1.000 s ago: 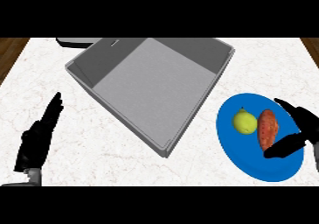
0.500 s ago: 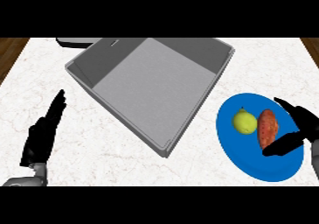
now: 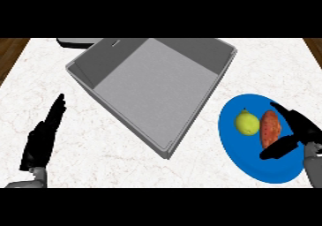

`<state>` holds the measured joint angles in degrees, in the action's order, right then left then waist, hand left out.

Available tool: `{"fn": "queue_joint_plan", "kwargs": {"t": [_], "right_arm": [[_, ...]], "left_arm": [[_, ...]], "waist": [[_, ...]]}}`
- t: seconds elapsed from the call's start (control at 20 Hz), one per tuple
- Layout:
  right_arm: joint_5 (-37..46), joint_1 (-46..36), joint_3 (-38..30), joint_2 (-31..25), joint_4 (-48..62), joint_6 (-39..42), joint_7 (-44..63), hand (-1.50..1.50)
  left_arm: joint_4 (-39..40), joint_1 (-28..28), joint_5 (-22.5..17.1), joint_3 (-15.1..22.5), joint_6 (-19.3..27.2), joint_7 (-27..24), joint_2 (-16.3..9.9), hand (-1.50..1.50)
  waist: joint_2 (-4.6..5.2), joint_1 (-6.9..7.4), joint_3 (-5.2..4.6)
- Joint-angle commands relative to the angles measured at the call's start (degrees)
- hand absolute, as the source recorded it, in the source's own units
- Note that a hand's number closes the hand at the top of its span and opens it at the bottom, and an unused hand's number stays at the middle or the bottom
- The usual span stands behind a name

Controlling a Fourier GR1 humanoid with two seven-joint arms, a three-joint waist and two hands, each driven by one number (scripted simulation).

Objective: Pick the sweet potato from the plate and place it in the cardboard box

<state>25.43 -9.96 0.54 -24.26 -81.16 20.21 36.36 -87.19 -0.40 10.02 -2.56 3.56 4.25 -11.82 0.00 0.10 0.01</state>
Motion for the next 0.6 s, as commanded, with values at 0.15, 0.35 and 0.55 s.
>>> {"fn": "queue_joint_plan", "kwargs": {"t": [0.15, 0.35, 0.55], "right_arm": [[3.05, 2.27, 0.52, 5.45, 2.11, -2.16, -2.16, 1.50], [6.73, 0.87, -0.76, 1.10, 1.81, -2.62, -6.89, 1.50], [13.46, -0.90, 0.22, 0.44, 4.62, -7.68, -7.55, 1.50]], "left_arm": [[0.46, 2.90, 0.82, -1.39, -0.84, -3.99, 0.37, 0.00], [-1.66, -1.34, 2.55, 0.62, 0.33, 3.15, 2.56, 0.00], [-2.25, 0.96, 1.91, -0.88, -1.38, 1.11, 0.78, 0.00]], "waist": [[0.00, 0.00, -0.01], [-0.01, -0.18, 0.00], [0.02, 0.08, 0.00]]}}
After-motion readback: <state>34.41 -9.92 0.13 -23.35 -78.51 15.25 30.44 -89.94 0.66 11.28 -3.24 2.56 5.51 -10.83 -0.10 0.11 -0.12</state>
